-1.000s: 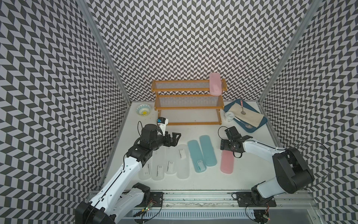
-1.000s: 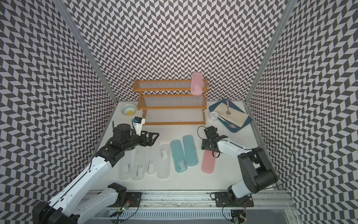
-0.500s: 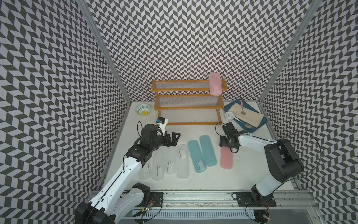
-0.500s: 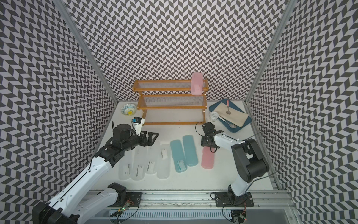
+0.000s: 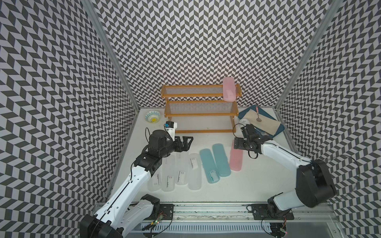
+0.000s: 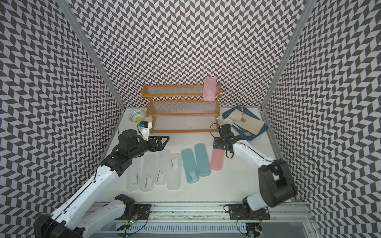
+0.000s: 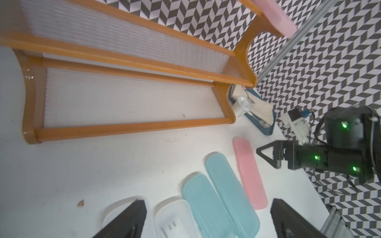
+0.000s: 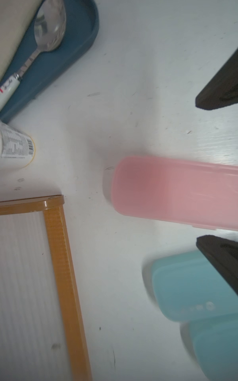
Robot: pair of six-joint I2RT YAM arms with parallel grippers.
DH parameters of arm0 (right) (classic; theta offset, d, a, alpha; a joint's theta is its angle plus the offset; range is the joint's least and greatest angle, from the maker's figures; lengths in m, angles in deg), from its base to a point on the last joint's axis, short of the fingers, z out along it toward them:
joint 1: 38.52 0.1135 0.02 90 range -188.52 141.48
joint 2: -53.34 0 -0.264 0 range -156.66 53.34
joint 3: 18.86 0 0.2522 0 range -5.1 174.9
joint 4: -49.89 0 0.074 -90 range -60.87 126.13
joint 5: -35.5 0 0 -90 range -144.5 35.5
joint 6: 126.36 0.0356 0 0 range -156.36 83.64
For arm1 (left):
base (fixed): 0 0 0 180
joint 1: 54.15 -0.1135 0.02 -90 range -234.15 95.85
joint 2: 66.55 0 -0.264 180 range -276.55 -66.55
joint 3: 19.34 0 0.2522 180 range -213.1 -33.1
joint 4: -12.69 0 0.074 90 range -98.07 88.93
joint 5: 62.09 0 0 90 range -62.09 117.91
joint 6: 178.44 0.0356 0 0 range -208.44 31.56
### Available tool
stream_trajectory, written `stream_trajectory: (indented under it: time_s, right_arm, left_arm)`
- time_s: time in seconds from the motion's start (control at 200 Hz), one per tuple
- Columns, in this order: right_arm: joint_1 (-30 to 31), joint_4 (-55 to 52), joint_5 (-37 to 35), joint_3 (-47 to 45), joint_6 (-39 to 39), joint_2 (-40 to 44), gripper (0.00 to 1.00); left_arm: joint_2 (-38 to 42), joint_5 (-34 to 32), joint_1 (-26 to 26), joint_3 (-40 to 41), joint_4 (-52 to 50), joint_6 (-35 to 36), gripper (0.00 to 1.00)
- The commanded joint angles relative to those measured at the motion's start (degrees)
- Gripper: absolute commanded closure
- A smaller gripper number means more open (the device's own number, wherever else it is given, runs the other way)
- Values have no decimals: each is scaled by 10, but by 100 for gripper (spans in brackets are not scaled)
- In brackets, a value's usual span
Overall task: Place the pencil cases on the shelf according to color
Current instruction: Pick up the pencil case from the center of the board.
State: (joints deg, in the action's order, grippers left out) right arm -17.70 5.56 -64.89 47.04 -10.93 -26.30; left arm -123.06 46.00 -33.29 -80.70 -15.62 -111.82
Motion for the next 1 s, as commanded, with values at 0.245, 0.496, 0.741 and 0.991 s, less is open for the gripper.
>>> stream_trajectory:
  time_s: [0.245,0.496,0.741,0.991]
  right_arm:
    - [64,102,99,-194,115,122,2]
    - [88,133,97,-171,123,63,1]
    - [93,106,36,-148,116,0,2]
    - [80,15,-75,-146,115,0,1]
  left_arm:
    - [-42,-22,-10,-8,34,29,0]
    - [-34,-20,-12,4,47,16,0]
    - [-43,-12,-14,7,48,13,0]
    - [-44,-17,-15,4,38,22,0]
